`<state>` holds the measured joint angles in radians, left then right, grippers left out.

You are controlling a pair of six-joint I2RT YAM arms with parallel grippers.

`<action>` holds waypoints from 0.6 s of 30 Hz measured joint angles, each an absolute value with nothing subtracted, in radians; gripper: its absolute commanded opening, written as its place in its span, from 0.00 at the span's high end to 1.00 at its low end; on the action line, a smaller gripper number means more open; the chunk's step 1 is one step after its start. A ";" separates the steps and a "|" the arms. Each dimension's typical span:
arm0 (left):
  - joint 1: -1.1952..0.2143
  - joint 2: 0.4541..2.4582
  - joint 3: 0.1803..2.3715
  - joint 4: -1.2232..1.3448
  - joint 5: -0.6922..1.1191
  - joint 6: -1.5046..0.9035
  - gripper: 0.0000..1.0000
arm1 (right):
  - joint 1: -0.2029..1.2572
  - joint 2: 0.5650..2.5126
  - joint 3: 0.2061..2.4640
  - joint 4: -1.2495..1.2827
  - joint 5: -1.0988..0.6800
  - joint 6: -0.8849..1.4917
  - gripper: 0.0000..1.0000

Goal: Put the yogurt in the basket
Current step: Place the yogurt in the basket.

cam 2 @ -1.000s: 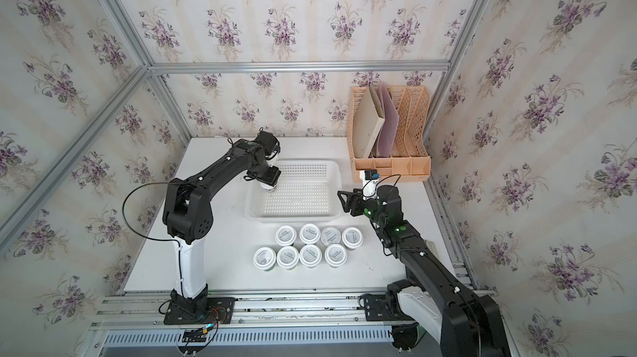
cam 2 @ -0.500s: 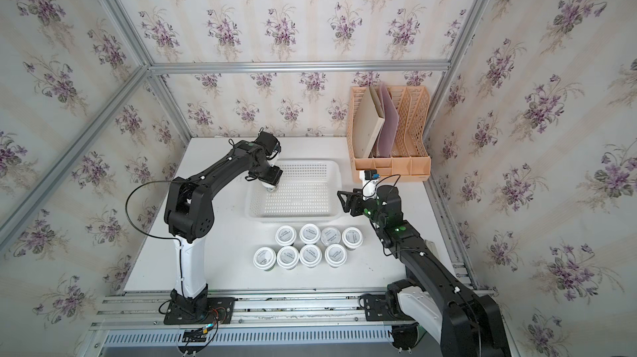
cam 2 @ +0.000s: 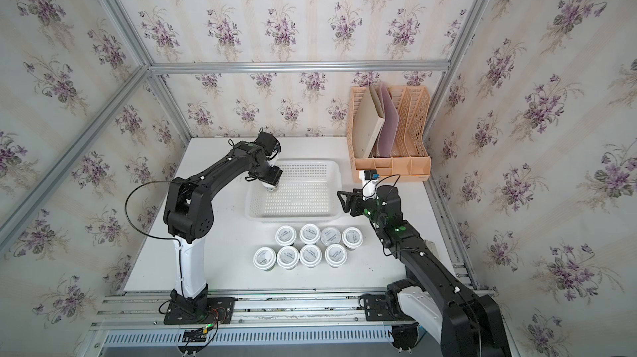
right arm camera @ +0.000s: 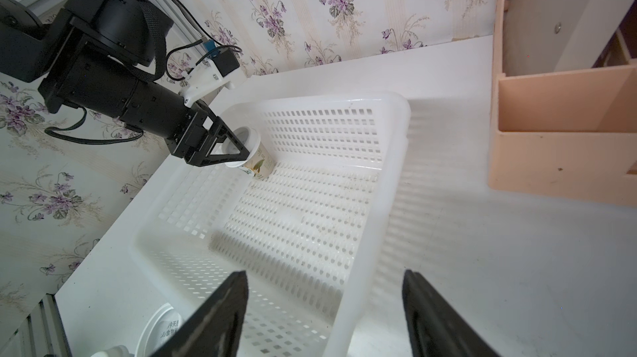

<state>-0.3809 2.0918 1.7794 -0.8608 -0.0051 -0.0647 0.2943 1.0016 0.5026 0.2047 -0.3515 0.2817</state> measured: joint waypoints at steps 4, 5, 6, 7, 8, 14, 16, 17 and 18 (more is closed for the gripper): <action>-0.381 2.088 1.771 -0.846 -0.006 -0.067 0.28 | 0.294 1.002 0.503 0.205 -0.352 0.282 0.25; -0.381 2.088 1.771 -0.843 -0.007 -0.067 0.28 | 0.294 1.002 0.503 0.205 -0.352 0.282 0.24; -0.381 2.088 1.772 -0.841 -0.008 -0.067 0.28 | 0.294 1.002 0.503 0.205 -0.352 0.282 0.25; -0.381 2.088 1.772 -0.841 -0.008 -0.067 0.28 | 0.295 1.003 0.503 0.205 -0.352 0.282 0.25; -0.381 2.088 1.773 -0.841 -0.008 -0.067 0.27 | 0.295 1.004 0.503 0.205 -0.352 0.282 0.24; -0.378 2.088 1.769 -0.834 -0.012 -0.067 0.22 | 0.297 1.008 0.503 0.205 -0.351 0.282 0.25; -0.378 2.087 1.767 -0.833 -0.014 -0.067 0.19 | 0.297 1.008 0.503 0.205 -0.351 0.281 0.24; -0.377 2.087 1.765 -0.830 -0.015 -0.067 0.15 | 0.297 1.008 0.503 0.205 -0.351 0.281 0.24; -0.377 2.086 1.763 -0.830 -0.017 -0.067 0.12 | 0.297 1.008 0.503 0.205 -0.351 0.281 0.24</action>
<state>-0.3775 2.0857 1.7634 -0.8295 -0.0174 -0.0673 0.2974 1.0080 0.5026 0.2047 -0.3511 0.2813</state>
